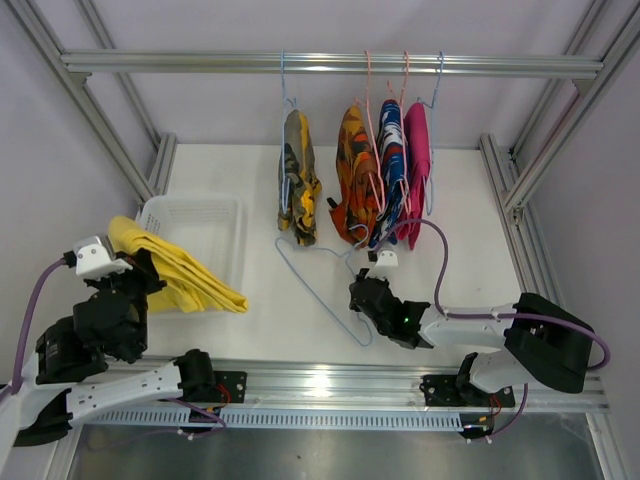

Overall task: Remove the trousers from the hanger
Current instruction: Remove the trousers from the hanger, then place the trousers in the bin.

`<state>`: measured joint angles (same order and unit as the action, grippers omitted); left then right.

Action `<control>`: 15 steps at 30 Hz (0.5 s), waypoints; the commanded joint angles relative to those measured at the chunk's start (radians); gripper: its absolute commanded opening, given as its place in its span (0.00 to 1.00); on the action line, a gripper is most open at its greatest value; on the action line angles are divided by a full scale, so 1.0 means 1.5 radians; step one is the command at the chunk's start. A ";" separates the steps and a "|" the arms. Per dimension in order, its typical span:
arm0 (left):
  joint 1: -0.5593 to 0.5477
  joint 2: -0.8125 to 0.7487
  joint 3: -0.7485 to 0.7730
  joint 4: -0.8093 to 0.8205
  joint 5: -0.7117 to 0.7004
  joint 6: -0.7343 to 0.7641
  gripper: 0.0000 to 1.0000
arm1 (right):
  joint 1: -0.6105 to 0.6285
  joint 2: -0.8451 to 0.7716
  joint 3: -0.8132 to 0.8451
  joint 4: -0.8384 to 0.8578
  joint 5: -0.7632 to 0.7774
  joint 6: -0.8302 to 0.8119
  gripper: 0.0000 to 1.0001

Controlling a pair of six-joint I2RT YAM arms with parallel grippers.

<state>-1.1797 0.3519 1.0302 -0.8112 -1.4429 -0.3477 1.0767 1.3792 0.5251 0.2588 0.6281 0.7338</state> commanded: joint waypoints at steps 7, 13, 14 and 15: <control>0.004 -0.044 -0.017 -0.003 -0.057 -0.014 0.01 | -0.011 -0.040 -0.046 0.016 0.048 0.031 0.00; 0.004 -0.073 -0.061 0.000 -0.057 -0.016 0.01 | -0.012 -0.044 -0.060 0.025 0.045 0.036 0.00; 0.003 -0.074 -0.076 0.002 -0.057 -0.016 0.01 | -0.012 -0.045 -0.061 0.025 0.044 0.036 0.00; 0.004 -0.078 -0.080 0.003 -0.057 -0.015 0.01 | -0.013 -0.045 -0.062 0.025 0.044 0.037 0.00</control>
<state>-1.1793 0.2489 0.9276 -0.8688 -1.4643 -0.3756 1.0637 1.3354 0.4397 0.2600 0.6384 0.7593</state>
